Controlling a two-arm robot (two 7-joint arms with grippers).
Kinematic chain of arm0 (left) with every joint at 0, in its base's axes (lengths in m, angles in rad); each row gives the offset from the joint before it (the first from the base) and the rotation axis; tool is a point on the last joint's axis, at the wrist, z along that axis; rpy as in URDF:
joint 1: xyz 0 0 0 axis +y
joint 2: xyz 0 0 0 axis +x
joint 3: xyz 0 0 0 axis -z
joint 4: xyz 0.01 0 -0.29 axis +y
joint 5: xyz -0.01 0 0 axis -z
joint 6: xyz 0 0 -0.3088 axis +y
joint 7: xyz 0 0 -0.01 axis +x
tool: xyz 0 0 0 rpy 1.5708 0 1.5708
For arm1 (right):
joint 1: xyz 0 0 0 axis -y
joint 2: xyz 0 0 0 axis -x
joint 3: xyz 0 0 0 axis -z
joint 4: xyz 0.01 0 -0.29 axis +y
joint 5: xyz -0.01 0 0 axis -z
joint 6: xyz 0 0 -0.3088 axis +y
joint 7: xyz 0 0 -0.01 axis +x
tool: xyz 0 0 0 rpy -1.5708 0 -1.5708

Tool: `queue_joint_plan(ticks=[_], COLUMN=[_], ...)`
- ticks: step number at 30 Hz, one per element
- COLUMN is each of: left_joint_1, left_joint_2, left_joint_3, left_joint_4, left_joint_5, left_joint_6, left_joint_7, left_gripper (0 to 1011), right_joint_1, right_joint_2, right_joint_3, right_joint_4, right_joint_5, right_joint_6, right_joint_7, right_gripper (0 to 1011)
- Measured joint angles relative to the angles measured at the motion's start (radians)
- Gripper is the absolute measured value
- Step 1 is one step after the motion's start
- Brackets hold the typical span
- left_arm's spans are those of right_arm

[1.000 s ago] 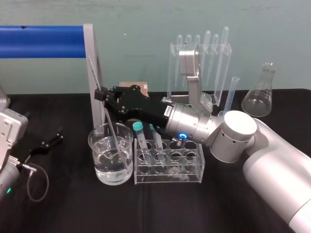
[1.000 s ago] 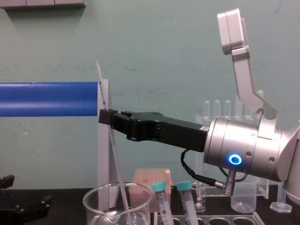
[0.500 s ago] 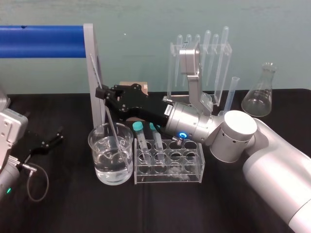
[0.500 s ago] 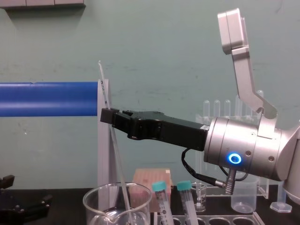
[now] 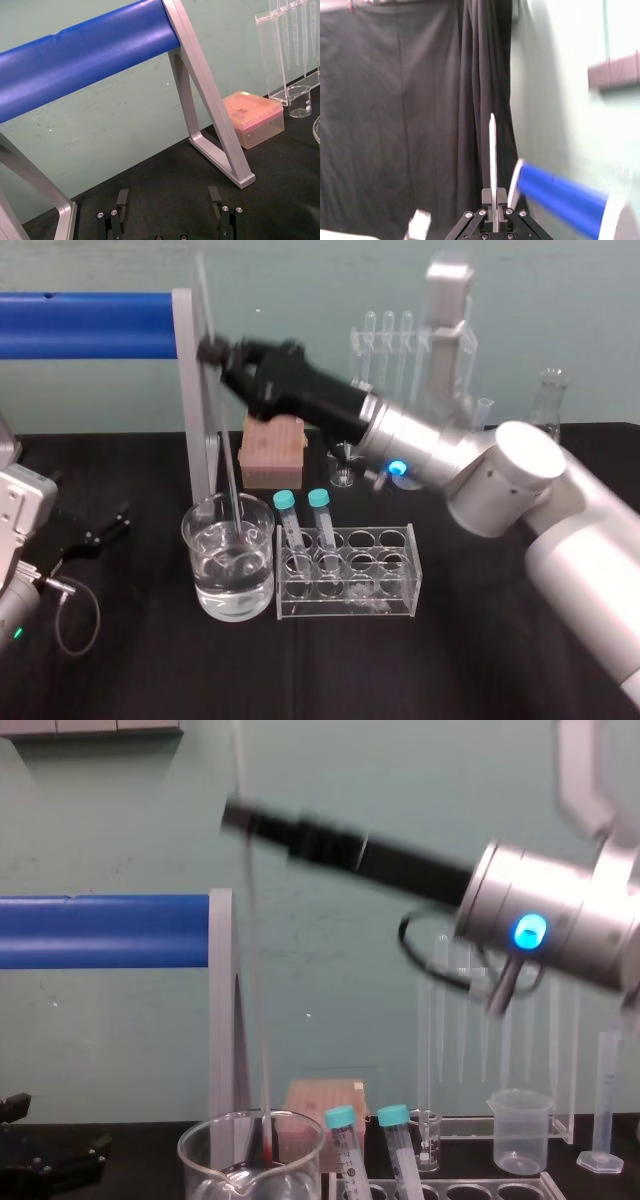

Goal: Hold the thermometer with one hand and immerse one end into the beaker, then reinsert it into the test tube rack.

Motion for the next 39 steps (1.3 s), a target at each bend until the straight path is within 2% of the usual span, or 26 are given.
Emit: queue_joint_plan(ticks=[4,5,7,8,9,12,15,16,19,25,32,39], left_joint_1=[0.000,0.000,0.000,0.000,0.000,0.000,0.000,0.000,0.000,0.000,0.000,0.000], left_joint_2=[0.000,0.000,0.000,0.000,0.000,0.000,0.000,0.000,0.000,0.000,0.000,0.000], left_joint_3=[0.000,0.000,0.000,0.000,0.000,0.000,0.000,0.000,0.000,0.000,0.000,0.000], left_joint_4=[0.000,0.000,0.000,0.000,0.000,0.000,0.000,0.000,0.000,0.000,0.000,0.000], left_joint_5=[0.000,0.000,0.000,0.000,0.000,0.000,0.000,0.000,0.000,0.000,0.000,0.000], left_joint_6=[0.000,0.000,0.000,0.000,0.000,0.000,0.000,0.000,0.000,0.000,0.000,0.000], left_joint_7=[0.000,0.000,0.000,0.000,0.000,0.000,0.000,0.000,0.000,0.000,0.000,0.000], left_gripper=[1008,1008,1008,1008,1008,1008,1008,1008,1008,1008,1008,1008], right_joint_1=[-0.016,-0.029,-0.047,-0.068,-0.068,-0.132,-0.176,-0.208,-0.267,-0.358,-0.392,-0.383], right_joint_2=[0.033,0.053,0.075,0.100,0.100,0.171,0.212,0.239,0.281,0.326,0.324,0.285], right_joint_3=[0.046,0.067,0.088,0.109,0.109,0.155,0.172,0.181,0.193,0.209,0.211,0.202], right_joint_4=[-0.107,-0.156,-0.202,-0.247,-0.247,-0.346,-0.388,-0.409,-0.434,-0.448,-0.421,-0.358], right_joint_5=[0.034,0.044,0.053,0.061,0.061,0.077,0.082,0.082,0.078,0.051,0.021,-0.013], right_joint_6=[-0.004,-0.006,-0.007,-0.007,-0.007,-0.001,0.004,0.006,0.004,-0.023,-0.058,-0.111], right_joint_7=[-0.038,-0.062,-0.089,-0.113,-0.113,-0.164,-0.182,-0.190,-0.201,-0.211,-0.200,-0.169], right_gripper=[56,55,55,55,55,55,55,55,55,55,55,55])
